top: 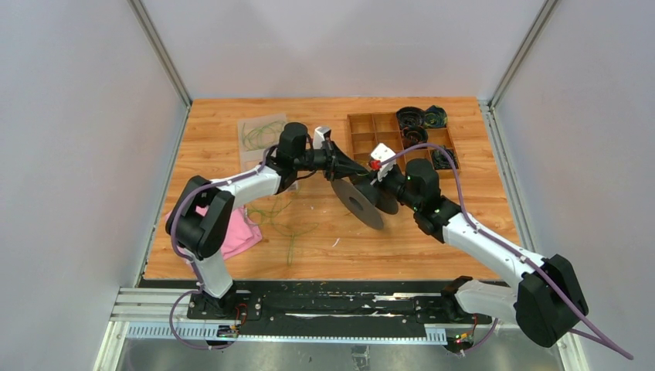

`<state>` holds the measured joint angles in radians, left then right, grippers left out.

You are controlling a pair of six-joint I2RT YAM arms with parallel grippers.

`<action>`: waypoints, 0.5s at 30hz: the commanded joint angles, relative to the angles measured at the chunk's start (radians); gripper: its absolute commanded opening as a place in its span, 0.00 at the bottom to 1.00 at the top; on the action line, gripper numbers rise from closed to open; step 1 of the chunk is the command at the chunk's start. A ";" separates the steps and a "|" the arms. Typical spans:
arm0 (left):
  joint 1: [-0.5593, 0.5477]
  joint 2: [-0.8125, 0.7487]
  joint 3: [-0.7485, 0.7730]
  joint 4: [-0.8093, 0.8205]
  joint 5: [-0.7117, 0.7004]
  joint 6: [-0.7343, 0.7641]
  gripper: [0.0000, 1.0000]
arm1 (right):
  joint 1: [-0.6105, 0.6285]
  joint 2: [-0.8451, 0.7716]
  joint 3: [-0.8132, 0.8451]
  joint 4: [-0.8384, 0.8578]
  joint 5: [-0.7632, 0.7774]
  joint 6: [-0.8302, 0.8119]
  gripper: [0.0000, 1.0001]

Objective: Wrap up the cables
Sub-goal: Wrap the cable around the cable reel.

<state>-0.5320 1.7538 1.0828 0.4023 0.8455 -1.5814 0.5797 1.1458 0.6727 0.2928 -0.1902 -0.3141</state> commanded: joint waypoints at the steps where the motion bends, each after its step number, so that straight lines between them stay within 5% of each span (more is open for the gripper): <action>1: -0.005 0.025 0.030 0.046 0.014 0.001 0.00 | 0.017 0.015 0.026 -0.004 0.056 -0.015 0.02; 10: 0.020 0.029 0.038 0.058 0.009 0.007 0.00 | 0.015 0.040 0.043 -0.079 0.062 -0.057 0.02; 15: 0.039 0.026 0.041 0.058 0.015 0.013 0.00 | 0.003 0.061 0.090 -0.165 0.030 -0.061 0.20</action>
<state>-0.5091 1.7771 1.0939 0.4324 0.8455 -1.5818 0.5865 1.1824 0.7208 0.2516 -0.1570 -0.3351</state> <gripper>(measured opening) 0.013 0.124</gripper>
